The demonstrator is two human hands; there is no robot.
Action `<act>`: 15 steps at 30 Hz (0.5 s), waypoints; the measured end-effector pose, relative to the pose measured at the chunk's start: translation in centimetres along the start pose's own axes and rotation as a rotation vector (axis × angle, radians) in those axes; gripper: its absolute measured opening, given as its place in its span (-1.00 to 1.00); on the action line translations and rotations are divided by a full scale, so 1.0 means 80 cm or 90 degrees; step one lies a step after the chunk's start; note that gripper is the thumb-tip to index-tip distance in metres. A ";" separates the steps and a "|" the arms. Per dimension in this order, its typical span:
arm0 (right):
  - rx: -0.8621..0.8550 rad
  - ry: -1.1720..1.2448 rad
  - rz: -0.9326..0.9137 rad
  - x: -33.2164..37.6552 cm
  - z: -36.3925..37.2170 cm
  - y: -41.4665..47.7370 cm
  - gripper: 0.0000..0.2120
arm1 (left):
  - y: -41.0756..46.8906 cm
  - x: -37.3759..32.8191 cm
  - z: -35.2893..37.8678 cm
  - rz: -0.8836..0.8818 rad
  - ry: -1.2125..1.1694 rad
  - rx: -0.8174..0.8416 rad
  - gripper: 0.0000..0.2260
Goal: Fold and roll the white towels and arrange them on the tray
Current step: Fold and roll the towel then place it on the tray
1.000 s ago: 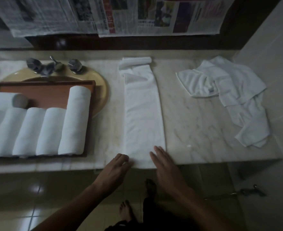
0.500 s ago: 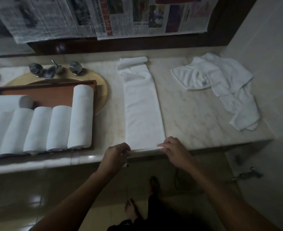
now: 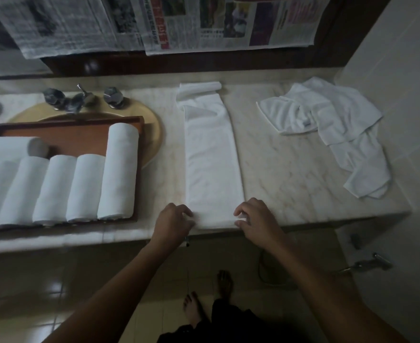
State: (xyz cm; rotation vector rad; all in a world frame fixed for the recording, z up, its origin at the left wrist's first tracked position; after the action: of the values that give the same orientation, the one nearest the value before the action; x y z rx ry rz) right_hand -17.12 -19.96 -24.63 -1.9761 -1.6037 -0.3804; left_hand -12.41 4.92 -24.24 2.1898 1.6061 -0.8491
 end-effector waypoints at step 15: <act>-0.001 -0.094 -0.296 0.025 0.028 -0.020 -0.67 | -0.031 -0.027 0.041 0.396 0.232 0.089 -0.77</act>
State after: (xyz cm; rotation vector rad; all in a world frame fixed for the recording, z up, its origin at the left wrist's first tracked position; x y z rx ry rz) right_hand -18.43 -16.87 -24.95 -1.6480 -2.1597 -0.4166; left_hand -16.06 2.27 -25.19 2.8268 0.8878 -0.3981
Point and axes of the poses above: each hand's wrist, its own y-axis towards the middle knuckle, its own z-axis out of the palm, x = y × z, the point moved 6 cm from there along y, towards the middle knuckle, and after that the axes turned 10 degrees about z, right-handed, at the moved point
